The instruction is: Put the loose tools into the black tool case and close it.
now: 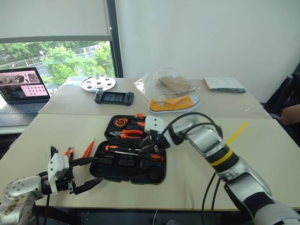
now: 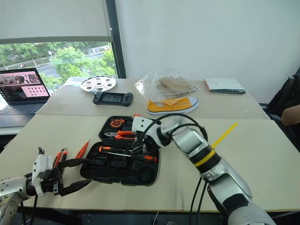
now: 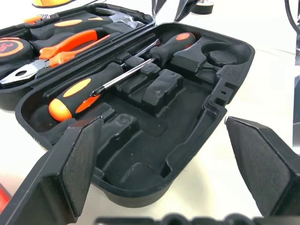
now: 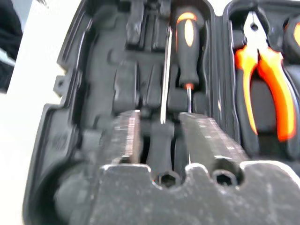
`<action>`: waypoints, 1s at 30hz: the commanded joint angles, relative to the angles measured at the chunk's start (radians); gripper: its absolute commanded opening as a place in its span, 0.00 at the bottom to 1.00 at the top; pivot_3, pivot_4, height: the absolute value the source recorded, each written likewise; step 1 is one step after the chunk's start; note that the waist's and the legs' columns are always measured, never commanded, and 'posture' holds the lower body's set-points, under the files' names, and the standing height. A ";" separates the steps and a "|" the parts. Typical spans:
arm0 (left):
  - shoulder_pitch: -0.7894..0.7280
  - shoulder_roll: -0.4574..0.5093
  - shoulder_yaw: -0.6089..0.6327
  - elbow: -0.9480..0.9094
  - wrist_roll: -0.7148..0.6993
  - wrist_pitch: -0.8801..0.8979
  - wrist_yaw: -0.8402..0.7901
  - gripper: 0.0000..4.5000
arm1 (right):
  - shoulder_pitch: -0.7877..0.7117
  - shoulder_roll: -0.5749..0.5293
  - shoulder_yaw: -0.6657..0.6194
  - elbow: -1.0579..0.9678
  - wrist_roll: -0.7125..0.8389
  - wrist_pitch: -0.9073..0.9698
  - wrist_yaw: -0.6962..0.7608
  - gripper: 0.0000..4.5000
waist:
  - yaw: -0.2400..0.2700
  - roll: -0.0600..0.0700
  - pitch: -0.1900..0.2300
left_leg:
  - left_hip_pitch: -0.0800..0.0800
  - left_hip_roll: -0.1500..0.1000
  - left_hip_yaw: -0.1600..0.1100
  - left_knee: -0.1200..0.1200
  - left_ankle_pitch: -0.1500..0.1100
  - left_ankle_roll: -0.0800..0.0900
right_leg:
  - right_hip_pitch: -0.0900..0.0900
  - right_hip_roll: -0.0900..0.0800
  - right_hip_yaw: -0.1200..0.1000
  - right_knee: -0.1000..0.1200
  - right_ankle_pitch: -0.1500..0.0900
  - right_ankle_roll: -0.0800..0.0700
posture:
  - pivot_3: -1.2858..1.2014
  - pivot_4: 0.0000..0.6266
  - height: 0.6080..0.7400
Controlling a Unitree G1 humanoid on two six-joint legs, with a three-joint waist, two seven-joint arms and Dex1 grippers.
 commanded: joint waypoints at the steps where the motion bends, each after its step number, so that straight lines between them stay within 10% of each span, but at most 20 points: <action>1: 0.001 0.019 0.027 -0.014 -0.001 0.003 0.006 1.00 | 0.010 0.002 0.014 0.025 -0.035 -0.021 -0.018 0.00 | 0.001 0.000 0.000 | 0.000 0.000 0.000 0.000 0.000 0.000 | 0.000 0.000 0.000 0.000 0.000 0.000 | 0.52 0.24 1.00; 16: 0.040 0.033 0.056 -0.043 -0.006 0.012 0.032 1.00 | 0.044 0.078 0.055 0.241 -0.110 -0.109 -0.042 0.00 | 0.001 0.000 -0.001 | 0.007 0.001 0.002 0.000 0.000 0.000 | 0.004 -0.001 0.002 0.001 0.000 0.000 | 0.52 0.24 1.00; 22: 0.112 0.020 0.147 -0.051 -0.015 0.004 0.075 1.00 | 0.098 0.145 -0.146 0.082 0.066 -0.239 -0.033 0.00 | -0.012 0.000 -0.001 | 0.011 0.001 0.003 -0.001 0.000 -0.001 | 0.004 -0.002 0.004 0.006 0.000 -0.001 | 0.52 0.24 1.00; 30: 0.269 -0.058 0.417 0.067 -0.032 0.002 0.241 1.00 | 0.411 0.024 -0.392 -0.277 0.258 -0.361 -0.013 0.55 | -0.009 0.000 -0.001 | 0.005 0.002 0.000 -0.003 0.001 -0.002 | 0.001 -0.002 0.004 0.001 -0.001 -0.003 | 0.52 0.24 1.00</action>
